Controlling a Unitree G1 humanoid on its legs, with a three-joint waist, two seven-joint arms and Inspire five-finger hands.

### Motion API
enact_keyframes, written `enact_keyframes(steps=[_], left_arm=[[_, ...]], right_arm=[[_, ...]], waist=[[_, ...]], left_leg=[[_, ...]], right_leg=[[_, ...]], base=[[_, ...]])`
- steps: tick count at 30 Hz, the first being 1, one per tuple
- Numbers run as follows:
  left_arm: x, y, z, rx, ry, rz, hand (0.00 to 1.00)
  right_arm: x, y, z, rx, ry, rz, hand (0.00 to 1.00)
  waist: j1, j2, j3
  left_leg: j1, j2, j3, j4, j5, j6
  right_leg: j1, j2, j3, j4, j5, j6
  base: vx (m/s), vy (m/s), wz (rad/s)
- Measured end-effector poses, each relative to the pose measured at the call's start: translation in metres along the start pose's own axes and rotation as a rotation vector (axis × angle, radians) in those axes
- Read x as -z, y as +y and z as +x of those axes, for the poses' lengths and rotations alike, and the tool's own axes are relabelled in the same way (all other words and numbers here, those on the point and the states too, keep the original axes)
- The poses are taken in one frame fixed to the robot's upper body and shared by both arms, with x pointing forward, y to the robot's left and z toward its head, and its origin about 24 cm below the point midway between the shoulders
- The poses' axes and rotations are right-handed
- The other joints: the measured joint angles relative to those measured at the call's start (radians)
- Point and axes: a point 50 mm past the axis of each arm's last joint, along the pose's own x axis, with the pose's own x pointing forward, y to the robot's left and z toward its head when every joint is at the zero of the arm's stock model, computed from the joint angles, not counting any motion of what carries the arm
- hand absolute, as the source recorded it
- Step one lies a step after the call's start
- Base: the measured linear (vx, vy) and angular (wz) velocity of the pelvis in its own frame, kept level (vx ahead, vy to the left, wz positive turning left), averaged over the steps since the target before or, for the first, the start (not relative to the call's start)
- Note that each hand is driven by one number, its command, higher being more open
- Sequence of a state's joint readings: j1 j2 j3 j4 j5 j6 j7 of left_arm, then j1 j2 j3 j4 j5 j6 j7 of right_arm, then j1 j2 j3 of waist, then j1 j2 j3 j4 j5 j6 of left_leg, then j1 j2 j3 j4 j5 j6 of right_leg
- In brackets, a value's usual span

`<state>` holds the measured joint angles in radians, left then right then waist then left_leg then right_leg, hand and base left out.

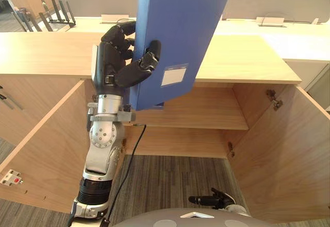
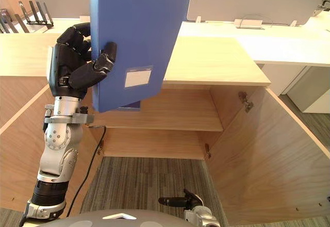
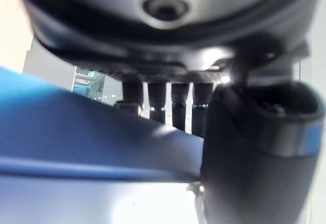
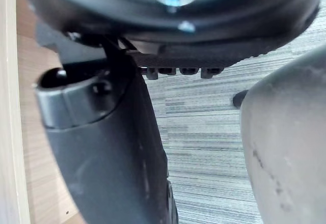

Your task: Walk over to the cabinet, pick up the folder, carry it to the office cabinet, place the folder inside the office cabinet, then close the office cabinet door

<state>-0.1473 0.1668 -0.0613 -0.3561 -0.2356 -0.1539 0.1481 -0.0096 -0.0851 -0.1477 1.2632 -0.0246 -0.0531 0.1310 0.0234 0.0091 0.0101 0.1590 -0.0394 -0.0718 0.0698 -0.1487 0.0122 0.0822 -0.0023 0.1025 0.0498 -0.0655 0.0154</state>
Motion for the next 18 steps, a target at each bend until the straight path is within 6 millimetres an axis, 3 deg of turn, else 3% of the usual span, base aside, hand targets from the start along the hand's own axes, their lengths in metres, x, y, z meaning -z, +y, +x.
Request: enact_keyframes(steps=[11, 18], left_arm=[[0.002, 0.0, 0.0, 0.001, 0.012, -0.015, 0.0], [0.019, 0.006, -0.003, -0.031, 0.103, -0.192, 0.0]], right_arm=[[0.0, 0.0, 0.0, 0.0, 0.002, 0.0, 1.0], [0.0, 0.0, 0.0, 0.002, 0.004, 0.0, 1.0]], waist=[[0.0, -0.001, -0.001], [-0.001, -0.001, -0.003]], left_leg=[[-0.004, 0.0, -0.002, 0.003, 0.0, 0.0], [-0.012, -0.001, -0.002, 0.012, 0.0, -0.001]], right_leg=[[-0.002, 0.0, -0.001, 0.001, 0.0, 0.0], [-0.007, -0.001, -0.001, 0.003, 0.0, 0.0]], base=[[0.0, 0.0, 0.0], [0.0, 0.0, 0.0]])
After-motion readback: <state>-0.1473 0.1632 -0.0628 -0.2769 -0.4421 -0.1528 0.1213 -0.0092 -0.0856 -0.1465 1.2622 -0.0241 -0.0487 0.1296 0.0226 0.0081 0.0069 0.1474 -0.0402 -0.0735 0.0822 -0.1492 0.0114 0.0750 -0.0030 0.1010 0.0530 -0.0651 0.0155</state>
